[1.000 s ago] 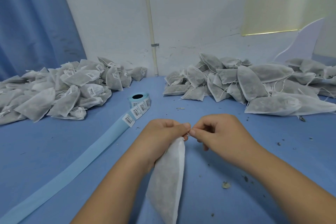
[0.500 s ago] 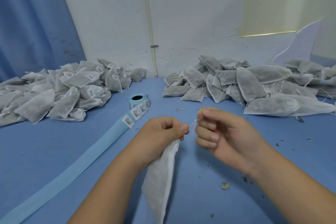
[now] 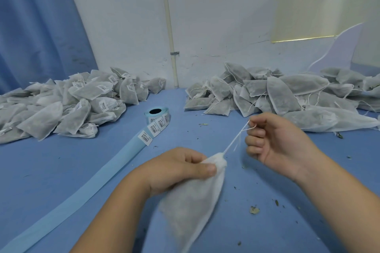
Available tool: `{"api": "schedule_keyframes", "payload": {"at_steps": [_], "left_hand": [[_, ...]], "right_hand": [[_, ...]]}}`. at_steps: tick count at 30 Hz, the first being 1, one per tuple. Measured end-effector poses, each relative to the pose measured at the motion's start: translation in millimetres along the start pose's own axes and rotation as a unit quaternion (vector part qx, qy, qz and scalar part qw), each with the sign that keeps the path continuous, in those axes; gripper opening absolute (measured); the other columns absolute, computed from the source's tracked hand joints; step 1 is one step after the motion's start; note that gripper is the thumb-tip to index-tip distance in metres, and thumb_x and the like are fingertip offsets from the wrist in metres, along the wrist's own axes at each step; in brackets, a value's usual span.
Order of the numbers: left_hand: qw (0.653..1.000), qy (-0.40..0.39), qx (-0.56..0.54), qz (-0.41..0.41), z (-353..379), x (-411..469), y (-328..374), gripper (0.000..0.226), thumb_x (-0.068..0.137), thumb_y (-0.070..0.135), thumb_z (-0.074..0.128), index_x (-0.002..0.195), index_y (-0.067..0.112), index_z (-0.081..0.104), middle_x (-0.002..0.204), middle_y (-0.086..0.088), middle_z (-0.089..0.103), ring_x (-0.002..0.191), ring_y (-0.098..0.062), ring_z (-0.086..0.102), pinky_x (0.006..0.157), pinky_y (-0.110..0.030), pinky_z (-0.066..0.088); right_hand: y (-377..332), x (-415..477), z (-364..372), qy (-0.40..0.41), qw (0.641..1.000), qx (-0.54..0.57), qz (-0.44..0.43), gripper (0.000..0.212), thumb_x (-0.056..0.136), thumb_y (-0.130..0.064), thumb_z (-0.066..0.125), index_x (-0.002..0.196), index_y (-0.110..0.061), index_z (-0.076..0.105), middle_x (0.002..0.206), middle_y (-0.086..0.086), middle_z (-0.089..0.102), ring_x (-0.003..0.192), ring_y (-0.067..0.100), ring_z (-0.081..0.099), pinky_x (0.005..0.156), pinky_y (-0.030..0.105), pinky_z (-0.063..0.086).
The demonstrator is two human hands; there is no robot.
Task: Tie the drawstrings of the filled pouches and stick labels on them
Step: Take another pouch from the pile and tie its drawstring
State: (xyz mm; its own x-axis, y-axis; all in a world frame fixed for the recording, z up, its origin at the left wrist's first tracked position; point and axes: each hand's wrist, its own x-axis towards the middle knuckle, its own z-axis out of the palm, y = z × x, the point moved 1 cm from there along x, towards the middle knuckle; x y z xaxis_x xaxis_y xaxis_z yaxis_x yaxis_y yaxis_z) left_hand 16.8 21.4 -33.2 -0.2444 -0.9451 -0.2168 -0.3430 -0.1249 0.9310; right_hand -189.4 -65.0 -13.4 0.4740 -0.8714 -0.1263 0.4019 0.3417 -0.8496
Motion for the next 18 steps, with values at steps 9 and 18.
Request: {"api": "schedule_keyframes", "payload": {"at_steps": [9,18], "left_hand": [[0.967,0.253,0.025,-0.011,16.4,19.9,0.3,0.023,0.078,0.038,0.071,0.076,0.017,0.062,0.067,-0.002,0.055,0.061,-0.015,0.049,0.061,-0.028,0.037],[0.947,0.288,-0.137,0.044,18.3,22.3,3.0,0.025,0.09,0.03,0.064,0.074,0.011,0.061,0.066,-0.007,0.05,0.064,-0.019,0.048,0.059,-0.029,0.039]], "right_hand": [[14.0,-12.0,12.4,0.045,0.917,-0.293,-0.268,0.017,0.082,-0.017,0.069,0.066,-0.021,0.066,0.053,-0.005,0.053,0.05,0.01,0.046,0.05,0.019,0.039],[42.4,-13.0,21.1,-0.027,0.683,-0.618,-0.388,0.017,0.087,-0.023,0.065,0.096,-0.033,0.075,0.083,-0.012,0.054,0.076,0.005,0.053,0.068,0.03,0.046]]}}
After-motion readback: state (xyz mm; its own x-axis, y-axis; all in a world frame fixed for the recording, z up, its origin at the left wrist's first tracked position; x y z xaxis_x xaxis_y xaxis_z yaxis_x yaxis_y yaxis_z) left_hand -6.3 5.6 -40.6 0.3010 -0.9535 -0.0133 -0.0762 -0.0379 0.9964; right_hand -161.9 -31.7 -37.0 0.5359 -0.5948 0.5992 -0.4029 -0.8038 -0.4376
